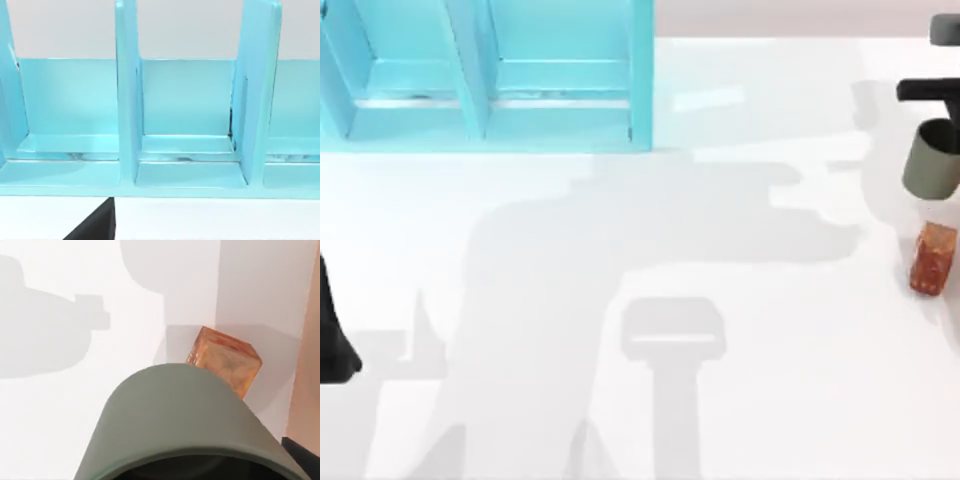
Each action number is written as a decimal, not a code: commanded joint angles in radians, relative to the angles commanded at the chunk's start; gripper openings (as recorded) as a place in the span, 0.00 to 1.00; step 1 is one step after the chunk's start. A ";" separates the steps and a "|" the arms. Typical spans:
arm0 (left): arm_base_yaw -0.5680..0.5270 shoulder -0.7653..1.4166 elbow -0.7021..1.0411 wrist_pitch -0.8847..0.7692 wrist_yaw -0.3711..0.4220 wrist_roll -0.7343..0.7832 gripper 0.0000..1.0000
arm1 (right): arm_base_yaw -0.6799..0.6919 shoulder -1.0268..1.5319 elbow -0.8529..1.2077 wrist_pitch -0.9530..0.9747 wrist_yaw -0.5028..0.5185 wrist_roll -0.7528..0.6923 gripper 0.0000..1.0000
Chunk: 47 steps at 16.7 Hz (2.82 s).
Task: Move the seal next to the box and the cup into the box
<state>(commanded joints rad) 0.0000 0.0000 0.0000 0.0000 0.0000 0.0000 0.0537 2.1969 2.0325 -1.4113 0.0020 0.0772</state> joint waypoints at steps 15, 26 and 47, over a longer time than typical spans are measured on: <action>0.000 0.000 0.000 0.000 0.000 0.000 1.00 | -0.336 -0.313 -0.390 0.112 -0.014 -0.352 0.00; 0.000 0.000 0.000 0.000 0.000 0.000 1.00 | -0.768 -0.696 -0.900 0.302 -0.024 -0.778 0.00; 0.000 0.000 0.000 0.000 0.000 0.000 1.00 | -0.736 -0.636 -1.107 0.570 -0.021 -0.746 0.00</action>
<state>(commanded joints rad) 0.0000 0.0000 0.0000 0.0000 0.0000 0.0000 -0.6823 1.5604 0.9250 -0.8414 -0.0193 -0.6686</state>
